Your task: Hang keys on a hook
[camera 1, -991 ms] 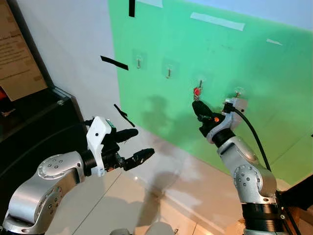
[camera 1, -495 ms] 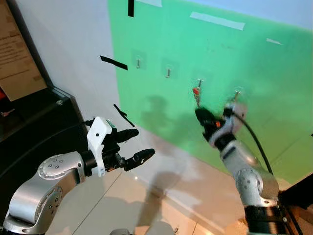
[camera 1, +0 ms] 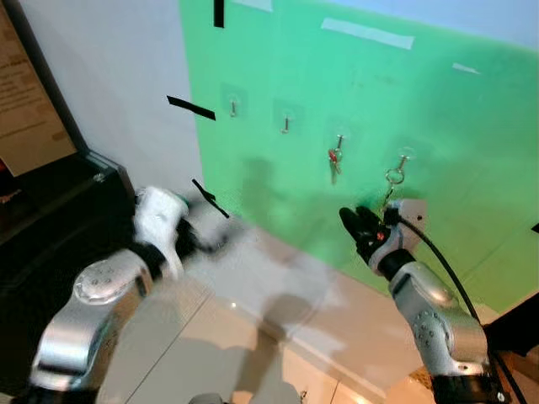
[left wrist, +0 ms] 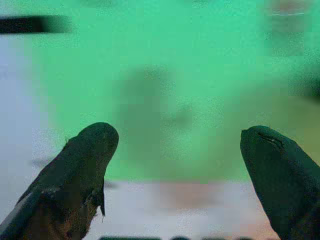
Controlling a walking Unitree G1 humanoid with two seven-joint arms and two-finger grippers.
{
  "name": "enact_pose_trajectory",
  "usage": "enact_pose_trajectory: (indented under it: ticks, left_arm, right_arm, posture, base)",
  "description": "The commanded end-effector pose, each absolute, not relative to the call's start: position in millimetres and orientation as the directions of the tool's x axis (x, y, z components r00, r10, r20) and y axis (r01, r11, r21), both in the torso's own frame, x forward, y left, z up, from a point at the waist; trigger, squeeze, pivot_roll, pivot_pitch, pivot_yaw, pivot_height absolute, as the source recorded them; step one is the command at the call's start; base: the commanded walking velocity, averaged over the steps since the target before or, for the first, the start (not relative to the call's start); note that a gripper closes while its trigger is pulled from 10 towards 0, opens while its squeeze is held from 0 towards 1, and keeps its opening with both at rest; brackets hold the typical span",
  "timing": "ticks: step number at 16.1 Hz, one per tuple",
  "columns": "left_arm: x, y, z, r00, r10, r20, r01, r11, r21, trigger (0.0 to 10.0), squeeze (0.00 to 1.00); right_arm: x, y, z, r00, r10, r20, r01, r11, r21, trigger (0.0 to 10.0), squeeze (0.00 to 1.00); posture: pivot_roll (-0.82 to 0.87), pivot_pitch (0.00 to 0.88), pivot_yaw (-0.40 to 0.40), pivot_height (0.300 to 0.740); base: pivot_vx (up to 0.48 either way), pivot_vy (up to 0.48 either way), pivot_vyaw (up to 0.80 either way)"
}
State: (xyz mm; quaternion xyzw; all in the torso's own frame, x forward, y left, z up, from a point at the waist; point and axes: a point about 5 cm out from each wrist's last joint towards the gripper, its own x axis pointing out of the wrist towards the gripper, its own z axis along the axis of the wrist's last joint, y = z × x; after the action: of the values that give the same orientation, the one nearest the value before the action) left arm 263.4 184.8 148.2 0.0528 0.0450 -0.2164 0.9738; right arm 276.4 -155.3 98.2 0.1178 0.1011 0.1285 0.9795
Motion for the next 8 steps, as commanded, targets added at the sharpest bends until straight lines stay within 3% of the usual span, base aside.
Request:
enact_pose_trajectory:
  ticks: [1,4,5,8]
  left_arm:
    - [265,199,146,0.944,-0.312,-0.107,0.324,0.938,0.125,10.0,0.38]
    - [255,211,127,0.977,-0.108,-0.185,0.145,0.969,0.200,10.0,0.38]
    - [254,208,124,0.979,-0.101,-0.178,0.133,0.974,0.181,10.0,0.33]
    - [254,202,114,0.980,-0.079,-0.183,0.116,0.973,0.202,10.0,0.35]
  right_arm:
    - [275,-160,98,0.952,0.255,-0.171,-0.217,0.952,0.217,10.0,1.00]
    - [281,-156,87,0.959,0.209,-0.191,-0.187,0.974,0.127,10.0,1.00]
    - [283,-156,85,0.961,0.196,-0.195,-0.172,0.976,0.131,10.0,1.00]
    - [287,-154,80,0.961,0.169,-0.220,-0.139,0.980,0.143,10.0,1.00]
  posture:
    - [0.08,0.000,-0.025,0.740]
    - [0.11,0.000,-0.055,0.740]
    - [0.12,0.000,-0.057,0.740]
    - [0.11,0.000,-0.061,0.740]
  base:
    - [0.000,0.000,0.00]
    - [0.000,0.000,0.67]
    - [0.000,0.000,0.80]
    - [0.000,0.000,0.80]
